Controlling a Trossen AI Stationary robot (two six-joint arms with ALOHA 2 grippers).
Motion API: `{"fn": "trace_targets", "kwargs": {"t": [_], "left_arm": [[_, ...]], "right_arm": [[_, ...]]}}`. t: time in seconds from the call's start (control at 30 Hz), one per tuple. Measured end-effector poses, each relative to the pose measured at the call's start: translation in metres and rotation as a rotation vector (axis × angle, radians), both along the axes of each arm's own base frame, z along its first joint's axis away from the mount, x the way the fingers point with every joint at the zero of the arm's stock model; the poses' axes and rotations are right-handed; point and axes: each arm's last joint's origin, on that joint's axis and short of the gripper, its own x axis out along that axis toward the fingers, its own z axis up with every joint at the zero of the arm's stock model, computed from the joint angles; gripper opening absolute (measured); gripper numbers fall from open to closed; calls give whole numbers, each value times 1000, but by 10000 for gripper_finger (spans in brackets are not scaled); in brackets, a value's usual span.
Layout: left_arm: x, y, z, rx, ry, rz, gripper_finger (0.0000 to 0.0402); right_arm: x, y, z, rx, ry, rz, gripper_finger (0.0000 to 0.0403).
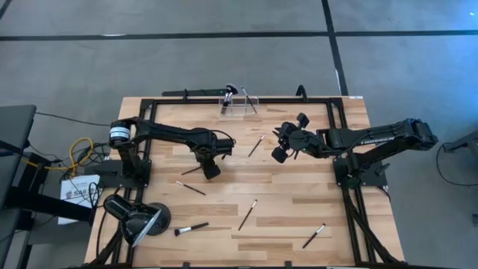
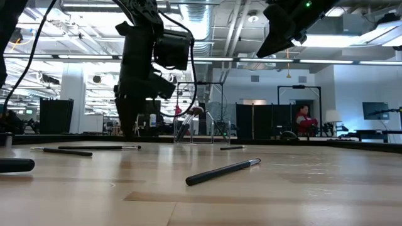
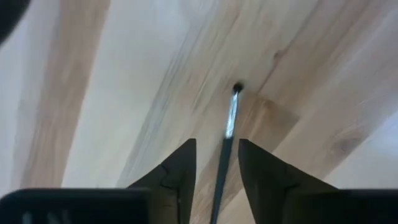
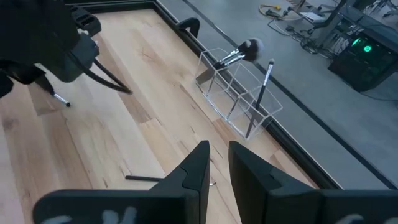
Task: Sort items
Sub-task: Put the eyeshadow brush into the right section of the transparent organizer
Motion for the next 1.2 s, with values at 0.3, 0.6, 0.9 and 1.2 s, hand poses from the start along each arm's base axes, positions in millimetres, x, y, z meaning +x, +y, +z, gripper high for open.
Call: {"fn": "trace_targets", "kwargs": {"t": [0.3, 0.6, 0.9, 1.2], "left_arm": [[-25, -5, -35, -40, 44, -2, 132], [-26, -2, -40, 7, 33, -80, 105], [-26, 1, -41, 6, 28, -133, 15], [-32, 6, 14, 88, -233, -200, 13]], "right_arm": [[0, 3, 0, -1, 0, 13, 52], [0, 3, 1, 0, -6, 12, 52], [0, 3, 0, 0, -6, 13, 52], [3, 4, -3, -2, 13, 14, 52]]}}
